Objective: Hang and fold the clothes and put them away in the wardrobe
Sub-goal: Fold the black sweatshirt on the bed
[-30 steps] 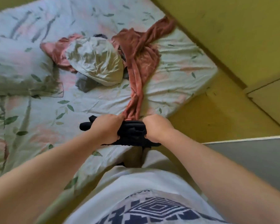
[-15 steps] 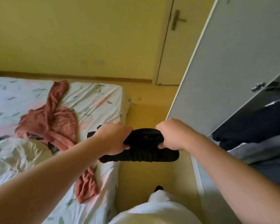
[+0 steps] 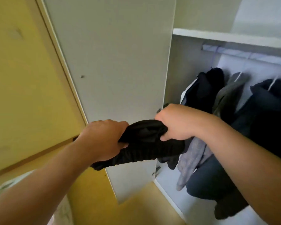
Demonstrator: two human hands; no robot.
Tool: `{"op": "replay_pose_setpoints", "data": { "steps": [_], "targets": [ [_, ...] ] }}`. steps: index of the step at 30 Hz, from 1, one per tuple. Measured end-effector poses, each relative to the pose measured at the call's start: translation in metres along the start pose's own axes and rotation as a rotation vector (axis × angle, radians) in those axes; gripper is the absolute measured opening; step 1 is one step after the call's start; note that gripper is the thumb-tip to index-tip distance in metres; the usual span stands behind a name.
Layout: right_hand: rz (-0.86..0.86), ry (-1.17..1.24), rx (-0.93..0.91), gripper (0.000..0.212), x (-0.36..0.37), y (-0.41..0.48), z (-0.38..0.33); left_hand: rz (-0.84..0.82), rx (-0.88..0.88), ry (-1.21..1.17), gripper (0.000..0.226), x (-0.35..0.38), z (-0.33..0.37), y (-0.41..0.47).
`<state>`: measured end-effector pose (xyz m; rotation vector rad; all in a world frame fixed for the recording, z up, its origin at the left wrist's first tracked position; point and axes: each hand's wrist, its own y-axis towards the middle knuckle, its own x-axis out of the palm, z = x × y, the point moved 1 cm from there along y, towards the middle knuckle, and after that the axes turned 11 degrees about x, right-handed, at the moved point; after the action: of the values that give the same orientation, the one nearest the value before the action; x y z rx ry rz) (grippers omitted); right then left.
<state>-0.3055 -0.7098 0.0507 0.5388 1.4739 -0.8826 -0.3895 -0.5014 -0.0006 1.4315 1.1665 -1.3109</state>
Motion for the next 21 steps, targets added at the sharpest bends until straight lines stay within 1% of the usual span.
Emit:
{"op": "replay_pose_setpoints", "data": {
  "steps": [4, 7, 10, 15, 18, 21],
  "targets": [
    [0.051, 0.030, 0.095, 0.022, -0.036, -0.007, 0.032, 0.096, 0.100, 0.052, 0.023, -0.041, -0.002, 0.047],
    [0.127, 0.041, 0.174, 0.022, -0.062, -0.021, 0.048, 0.173, 0.184, 0.090, 0.022, -0.077, -0.002, 0.071],
    [0.225, 0.024, 0.269, 0.022, -0.088, -0.039, 0.057, 0.286, 0.270, 0.132, 0.022, -0.116, -0.001, 0.091],
    [0.392, 0.003, 0.448, 0.033, -0.133, -0.079, 0.066, 0.477, 0.433, 0.157, 0.025, -0.179, 0.008, 0.114],
    [0.454, 0.017, 0.513, 0.040, -0.152, -0.103, 0.067, 0.567, 0.515, 0.150, 0.022, -0.210, 0.016, 0.122],
    [0.536, -0.044, 0.569, 0.043, -0.166, -0.117, 0.066, 0.650, 0.566, 0.113, 0.020, -0.235, 0.022, 0.127]
  ]
}}
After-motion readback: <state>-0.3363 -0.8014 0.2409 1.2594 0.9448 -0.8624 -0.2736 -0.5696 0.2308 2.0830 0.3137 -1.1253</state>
